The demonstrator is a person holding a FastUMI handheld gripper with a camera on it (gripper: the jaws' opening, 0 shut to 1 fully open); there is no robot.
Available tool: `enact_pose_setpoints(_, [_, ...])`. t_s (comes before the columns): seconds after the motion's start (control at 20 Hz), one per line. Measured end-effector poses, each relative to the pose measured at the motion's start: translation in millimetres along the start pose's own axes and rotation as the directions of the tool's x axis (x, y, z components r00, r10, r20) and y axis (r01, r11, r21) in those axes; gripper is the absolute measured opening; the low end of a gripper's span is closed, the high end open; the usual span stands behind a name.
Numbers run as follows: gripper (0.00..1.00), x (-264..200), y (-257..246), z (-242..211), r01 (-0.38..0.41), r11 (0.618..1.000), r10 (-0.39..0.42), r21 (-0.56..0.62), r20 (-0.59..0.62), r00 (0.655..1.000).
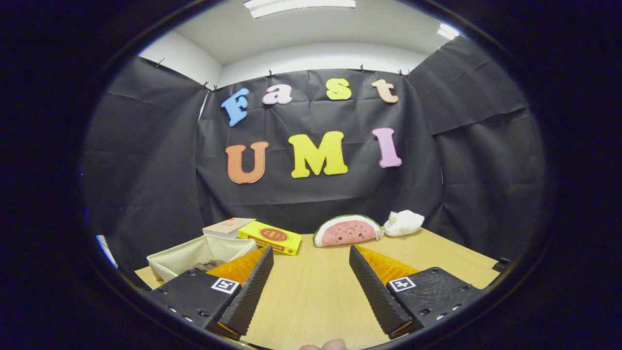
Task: Open the storage box then place both shoes into the box .Put the left shoe in first, then the right shoe, with the right side of both shoes facing outward in a uniform manner.
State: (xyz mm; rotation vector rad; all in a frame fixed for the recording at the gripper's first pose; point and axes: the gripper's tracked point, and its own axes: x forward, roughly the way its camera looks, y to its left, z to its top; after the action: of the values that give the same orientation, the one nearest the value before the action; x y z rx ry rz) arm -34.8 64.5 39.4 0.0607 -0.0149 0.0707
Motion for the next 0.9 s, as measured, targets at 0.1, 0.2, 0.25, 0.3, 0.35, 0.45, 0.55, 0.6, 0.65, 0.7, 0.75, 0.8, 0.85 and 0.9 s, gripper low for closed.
enact_pose_setpoints(0.1, [0.96, 0.3, 3.2, 1.0, -0.007, 1.0, 0.008, -0.025, 0.017, 1.0])
enact_pose_setpoints(0.2, [0.95, 4.2, 6.1, -3.0, -0.02, 0.999, 0.02, -0.032, 0.022, 1.0])
enact_pose_setpoints(0.25, [0.95, 6.8, 3.5, -5.5, -0.014, 1.0, 0.014, -0.027, 0.016, 1.0])
enact_pose_setpoints(0.3, [0.95, 9.0, 1.2, -8.6, -0.007, 1.0, 0.007, -0.018, 0.006, 1.0])
enact_pose_setpoints(0.35, [0.95, 9.2, 1.2, -7.9, -0.008, 1.0, 0.008, -0.004, 0.0, 1.0])
enact_pose_setpoints(0.45, [0.95, 10.5, 2.2, -7.4, -0.006, 1.0, 0.006, -0.003, -0.001, 1.0])
enact_pose_setpoints(0.55, [0.95, 10.1, 7.7, -9.1, -0.016, 0.999, 0.017, -0.028, 0.004, 1.0])
enact_pose_setpoints(0.6, [0.95, 11.2, 9.6, -13.1, -0.023, 0.999, 0.023, -0.037, -0.005, 1.0])
enact_pose_setpoints(0.65, [0.95, 10.9, 11.3, -16.4, -0.03, 0.999, 0.029, -0.039, -0.017, 0.999])
enact_pose_setpoints(0.7, [0.95, 10.7, 12.1, -16.7, -0.033, 0.999, 0.032, -0.04, -0.022, 0.999])
enact_pose_setpoints(0.75, [0.96, 9.1, 11.4, -13.9, -0.031, 0.999, 0.031, -0.042, -0.019, 0.999])
enact_pose_setpoints(0.8, [0.96, 7.9, 11.2, -8.7, -0.028, 0.999, 0.027, -0.041, -0.008, 1.0])
enact_pose_setpoints(0.85, [0.96, 6.2, 11.4, -4.9, -0.024, 0.999, 0.024, -0.037, 0.002, 1.0])
enact_pose_setpoints(0.9, [0.95, 5.5, 13.1, -2.4, -0.025, 0.999, 0.026, -0.029, 0.009, 1.0])
